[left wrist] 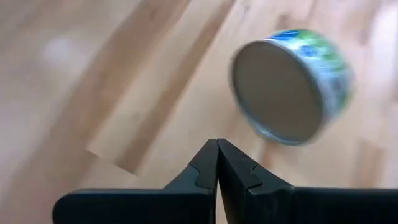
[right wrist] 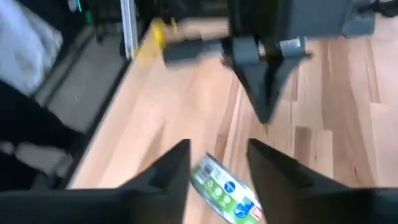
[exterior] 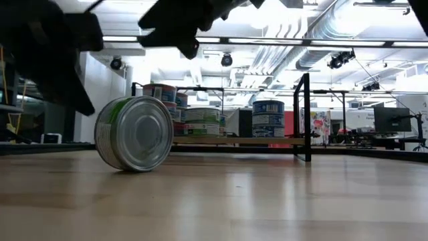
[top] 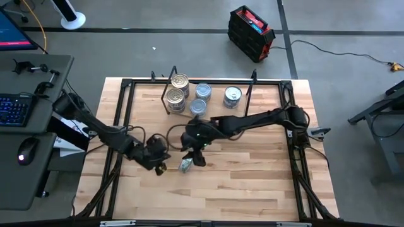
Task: Stack canned seafood by type on shelf
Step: Stack the green white tuna can on top of the other green white tuna cans on the shelf
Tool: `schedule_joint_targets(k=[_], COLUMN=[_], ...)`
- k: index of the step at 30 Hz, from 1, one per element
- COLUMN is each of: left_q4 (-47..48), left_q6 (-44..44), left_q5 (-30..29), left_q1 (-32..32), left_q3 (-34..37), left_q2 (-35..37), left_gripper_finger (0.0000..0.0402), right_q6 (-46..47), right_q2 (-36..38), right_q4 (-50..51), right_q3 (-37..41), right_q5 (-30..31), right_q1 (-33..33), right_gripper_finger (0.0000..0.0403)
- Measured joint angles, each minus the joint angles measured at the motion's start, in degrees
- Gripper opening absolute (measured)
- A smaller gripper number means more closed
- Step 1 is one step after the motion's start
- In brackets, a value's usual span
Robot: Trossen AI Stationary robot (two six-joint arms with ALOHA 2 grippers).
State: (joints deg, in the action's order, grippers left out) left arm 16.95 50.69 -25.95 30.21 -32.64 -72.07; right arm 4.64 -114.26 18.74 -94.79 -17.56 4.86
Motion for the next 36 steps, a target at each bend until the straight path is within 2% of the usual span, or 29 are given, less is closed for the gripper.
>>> schedule_joint_targets(k=[4,6,10,14,17,22,24,33,36], left_q4=[-0.42,-1.34,-2.46,-3.42,-3.64,-3.00,-2.66,-0.51,-0.04], left_q6=[9.04,13.15,19.84,24.49,26.11,26.19,26.17,25.72,25.69], left_q5=[-0.16,-0.11,-0.12,-0.10,-0.13,-0.13,-0.13,-0.77,-0.83], left_q1=[4.37,6.25,9.22,10.89,11.56,11.47,11.39,10.91,10.60], left_q3=[0.04,-0.04,-0.01,-0.01,-0.01,-0.01,-0.01,-0.01,0.02], left_q2=[0.83,0.87,0.85,0.85,0.87,0.83,0.85,0.83,0.83], left_gripper_finger=[0.0000,0.0000,0.0000,0.0000,0.0000,0.0000,0.0000,0.0000,0.0000], right_q6=[-6.43,-8.60,-14.31,-21.69,-27.32,-33.23,-34.11,-35.79,-36.91], right_q2=[-5.16,-8.27,-12.98,-15.02,-15.49,-16.11,-16.61,-19.51,-19.99], right_q4=[7.62,11.09,15.52,22.36,25.88,25.45,25.62,24.76,24.34], right_q3=[-7.57,-10.64,-16.96,-21.75,-21.86,-20.72,-20.65,-20.63,-20.61], right_q5=[-0.42,-2.91,-7.49,-8.20,-7.88,-1.65,0.56,2.86,3.85], right_q1=[0.07,0.03,-0.73,-1.05,-0.97,0.54,1.18,2.72,3.12], right_gripper_finger=[0.0212,0.0243,0.0274,0.0277,0.0277,0.0277,0.0277,0.0275,0.0249])
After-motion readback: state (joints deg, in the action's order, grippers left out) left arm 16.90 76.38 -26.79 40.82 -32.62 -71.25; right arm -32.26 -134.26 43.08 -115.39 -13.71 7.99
